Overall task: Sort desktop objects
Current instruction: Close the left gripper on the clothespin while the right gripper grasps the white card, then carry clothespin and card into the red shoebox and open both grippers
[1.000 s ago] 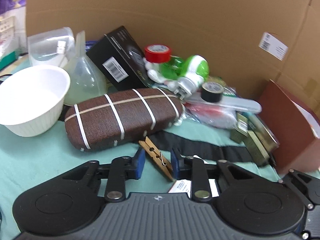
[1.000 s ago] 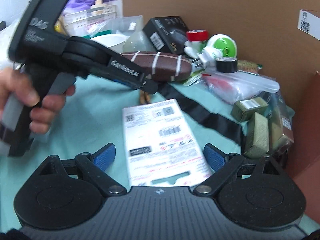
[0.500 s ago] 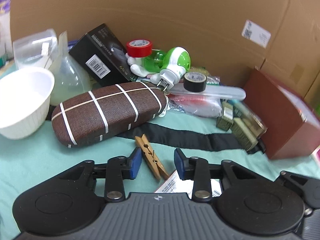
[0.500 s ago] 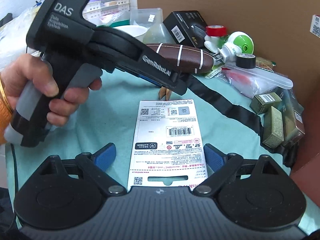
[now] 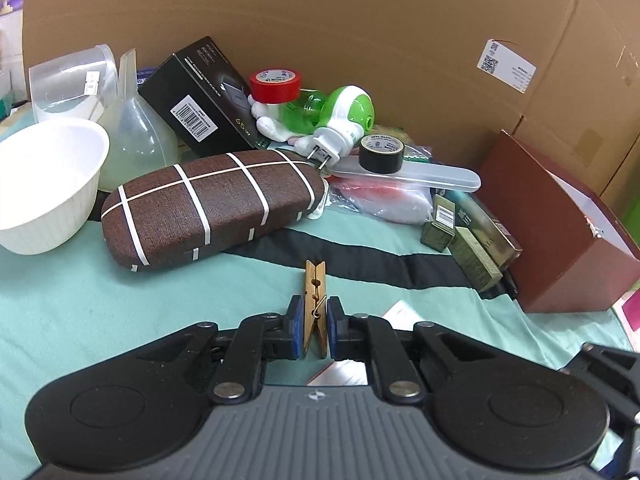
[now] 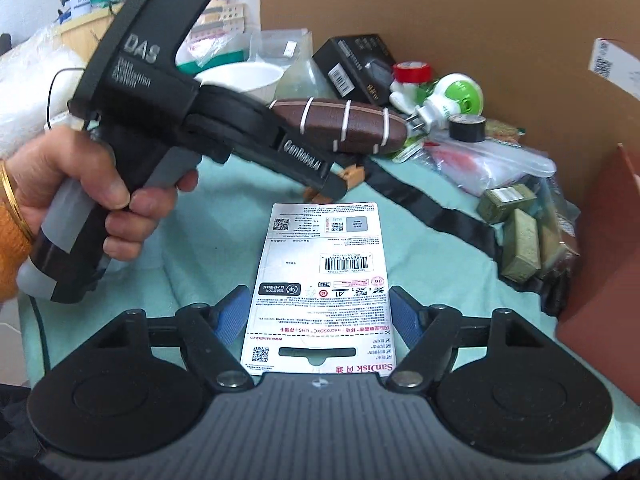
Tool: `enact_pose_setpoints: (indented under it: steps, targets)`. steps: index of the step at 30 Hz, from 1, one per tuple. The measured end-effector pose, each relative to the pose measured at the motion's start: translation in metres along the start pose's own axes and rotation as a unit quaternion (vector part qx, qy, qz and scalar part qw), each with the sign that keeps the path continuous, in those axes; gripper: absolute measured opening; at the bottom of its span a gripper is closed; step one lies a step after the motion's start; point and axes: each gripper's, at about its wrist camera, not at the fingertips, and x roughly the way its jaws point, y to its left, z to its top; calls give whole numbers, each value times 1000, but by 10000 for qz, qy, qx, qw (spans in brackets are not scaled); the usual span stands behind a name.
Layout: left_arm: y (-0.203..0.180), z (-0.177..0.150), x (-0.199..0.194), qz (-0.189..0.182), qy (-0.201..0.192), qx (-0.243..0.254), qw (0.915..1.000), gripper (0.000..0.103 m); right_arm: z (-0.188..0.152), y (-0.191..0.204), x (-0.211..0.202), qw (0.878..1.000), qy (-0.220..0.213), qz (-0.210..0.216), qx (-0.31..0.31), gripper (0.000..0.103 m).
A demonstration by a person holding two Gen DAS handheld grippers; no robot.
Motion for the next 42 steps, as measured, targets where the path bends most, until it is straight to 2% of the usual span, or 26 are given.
enact_pose_setpoints:
  steps: [8,13,17,22,28,36,42]
  targets:
    - [-10,1,-18,-157,-167,22,9997,11,-8,-12,-27,9991,-263,-239,252,73]
    - [-25,8,-36,-401,-367,90,9985,11,-12,-22,-47,9966,-548,-406,452,73]
    - [-47,15,-47,-703,-493,198,9961,11,-16,-35,-68,9927,-824,-609,630,73]
    - [-85,25,-53,-1248,-534,457,9897,11,-19,-57,-97,9855,-1123,-978,809,73]
    - [-143,43,-49,-1787,-573,705,9797,11,-24,-95,-130,9720,-1327,-1641,1028,73]
    - [-214,66,-28,-2189,-529,878,9704,11,-35,-164,-160,9458,-1393,-2583,1388,73]
    - [-258,78,-1,-2336,-358,957,9670,11,-41,-219,-164,9239,-1430,-3064,1792,73]
